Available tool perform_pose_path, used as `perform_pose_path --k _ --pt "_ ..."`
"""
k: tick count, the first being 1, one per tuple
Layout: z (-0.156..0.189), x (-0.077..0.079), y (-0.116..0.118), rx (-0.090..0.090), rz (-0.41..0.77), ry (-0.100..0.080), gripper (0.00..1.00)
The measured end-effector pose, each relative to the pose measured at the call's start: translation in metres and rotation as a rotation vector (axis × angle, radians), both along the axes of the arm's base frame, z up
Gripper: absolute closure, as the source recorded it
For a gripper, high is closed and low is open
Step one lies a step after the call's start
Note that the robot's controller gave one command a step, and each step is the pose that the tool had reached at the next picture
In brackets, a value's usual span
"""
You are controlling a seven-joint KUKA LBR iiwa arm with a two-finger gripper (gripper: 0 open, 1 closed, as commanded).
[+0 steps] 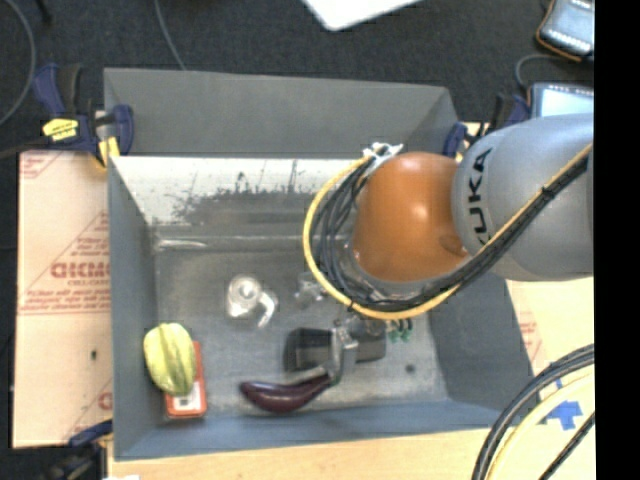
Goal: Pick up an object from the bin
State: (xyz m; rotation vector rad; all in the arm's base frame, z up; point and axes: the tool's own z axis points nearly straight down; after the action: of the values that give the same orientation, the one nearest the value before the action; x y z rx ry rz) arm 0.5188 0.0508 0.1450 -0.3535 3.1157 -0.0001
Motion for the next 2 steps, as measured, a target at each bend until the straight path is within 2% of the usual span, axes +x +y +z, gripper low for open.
perform_pose_path --k 1,2 --pt "-0.0578 0.0105 -0.0254 0.002 -0.211 0.017 1.0" --pt "-0.0578 0.0105 -0.0254 0.002 -0.212 0.017 1.0"
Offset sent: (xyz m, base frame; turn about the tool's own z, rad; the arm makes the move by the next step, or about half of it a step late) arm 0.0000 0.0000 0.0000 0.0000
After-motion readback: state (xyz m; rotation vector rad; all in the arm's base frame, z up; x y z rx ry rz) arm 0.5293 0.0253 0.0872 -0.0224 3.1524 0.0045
